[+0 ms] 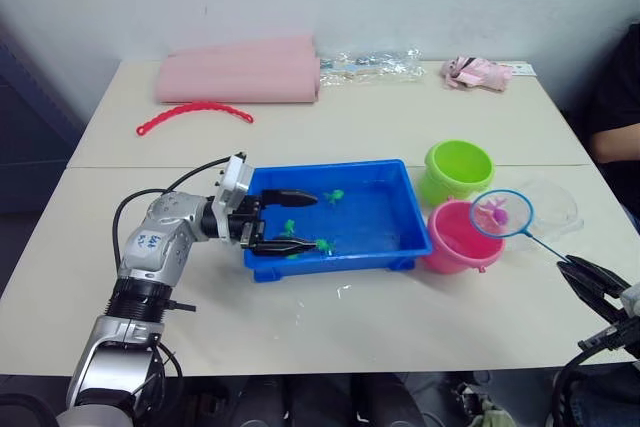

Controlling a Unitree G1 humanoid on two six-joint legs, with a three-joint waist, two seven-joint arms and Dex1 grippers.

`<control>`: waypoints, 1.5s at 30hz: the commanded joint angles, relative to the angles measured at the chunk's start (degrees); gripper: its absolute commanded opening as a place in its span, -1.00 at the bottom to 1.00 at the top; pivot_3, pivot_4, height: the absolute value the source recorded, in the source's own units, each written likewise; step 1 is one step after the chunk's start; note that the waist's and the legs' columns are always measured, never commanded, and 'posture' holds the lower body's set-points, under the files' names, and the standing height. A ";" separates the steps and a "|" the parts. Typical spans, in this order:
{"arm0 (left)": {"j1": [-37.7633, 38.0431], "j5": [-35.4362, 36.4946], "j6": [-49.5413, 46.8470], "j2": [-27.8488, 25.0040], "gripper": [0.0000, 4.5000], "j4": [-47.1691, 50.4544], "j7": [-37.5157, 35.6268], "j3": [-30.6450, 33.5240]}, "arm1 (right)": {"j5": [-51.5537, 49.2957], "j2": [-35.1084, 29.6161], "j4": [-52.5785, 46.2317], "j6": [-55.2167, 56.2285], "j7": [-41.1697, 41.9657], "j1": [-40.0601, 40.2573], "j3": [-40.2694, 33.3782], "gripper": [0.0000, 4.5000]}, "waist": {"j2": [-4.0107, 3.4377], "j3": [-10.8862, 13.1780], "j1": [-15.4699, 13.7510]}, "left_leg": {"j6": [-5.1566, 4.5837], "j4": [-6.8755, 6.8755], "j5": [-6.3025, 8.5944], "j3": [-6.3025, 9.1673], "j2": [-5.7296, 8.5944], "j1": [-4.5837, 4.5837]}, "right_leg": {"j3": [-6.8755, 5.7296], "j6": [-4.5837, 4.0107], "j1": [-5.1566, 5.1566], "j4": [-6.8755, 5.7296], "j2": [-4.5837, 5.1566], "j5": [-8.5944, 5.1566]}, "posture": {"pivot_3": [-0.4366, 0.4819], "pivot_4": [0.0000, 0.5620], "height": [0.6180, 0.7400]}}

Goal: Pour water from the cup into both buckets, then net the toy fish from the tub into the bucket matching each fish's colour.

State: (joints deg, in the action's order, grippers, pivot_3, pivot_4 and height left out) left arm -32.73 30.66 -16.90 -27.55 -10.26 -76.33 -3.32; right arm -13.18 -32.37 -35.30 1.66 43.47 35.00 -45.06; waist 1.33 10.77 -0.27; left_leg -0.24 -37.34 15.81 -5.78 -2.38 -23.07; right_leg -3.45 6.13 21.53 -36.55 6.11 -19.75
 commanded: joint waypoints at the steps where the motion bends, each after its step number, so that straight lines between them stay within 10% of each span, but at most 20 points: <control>1: -0.03 -0.31 1.35 0.74 0.99 0.30 0.43 0.71 | 9.05 -1.93 4.55 12.81 -1.68 -0.96 -0.88 -1.00 | 0.00 0.00 0.14 | 0.01 0.01 0.00 0.00 0.00 0.00 | 0.00 0.00 0.00 0.00 0.00 0.00 | -0.05 -0.47 1.00; 22: 2.44 -0.38 2.36 2.64 0.99 2.49 5.38 2.18 | 47.24 -10.24 20.86 49.74 -24.22 -4.44 -2.18 -1.00 | -0.01 0.00 0.26 | 0.14 -0.04 -0.09 0.00 0.00 0.05 | 0.06 0.01 -0.04 -0.02 0.00 0.00 | -0.05 -0.47 1.00; 33: 5.06 2.38 0.00 -1.23 0.99 3.29 7.27 8.50 | -9.31 -11.43 8.78 19.64 -13.15 -3.95 9.86 -1.00 | -0.02 0.00 0.75 | 0.14 0.03 -0.10 -0.13 -0.22 0.33 | 0.32 -0.01 -0.17 -0.11 -0.10 -0.01 | -0.05 -0.47 1.00; 37: 9.97 4.54 -5.52 -8.38 0.99 6.56 4.74 11.67 | -23.37 -23.43 1.36 -2.22 -8.80 -10.20 14.89 -1.00 | -0.02 0.00 1.44 | 0.02 0.02 -0.02 -0.18 -0.27 0.46 | 0.58 -0.03 -0.28 -0.15 0.20 -0.01 | -0.05 -0.47 1.00; 45: 19.36 1.92 -0.28 -14.94 0.99 11.61 6.40 18.70 | -26.16 -31.17 5.35 -21.47 -3.20 -35.37 32.81 -1.00 | -0.01 0.02 1.41 | 0.03 0.19 0.07 0.13 -0.26 0.52 | 0.43 -0.23 -0.48 0.08 0.34 -0.11 | -0.05 -0.47 1.00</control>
State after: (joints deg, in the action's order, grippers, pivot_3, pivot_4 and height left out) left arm -14.09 33.22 -19.09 -41.53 -0.97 -70.14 13.48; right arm -39.97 -62.66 -30.59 -18.36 38.41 1.04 -13.61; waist 1.32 10.80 1.14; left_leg -0.19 -37.15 15.89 -5.64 -2.62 -22.62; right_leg -3.05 5.90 21.08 -36.42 6.48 -19.86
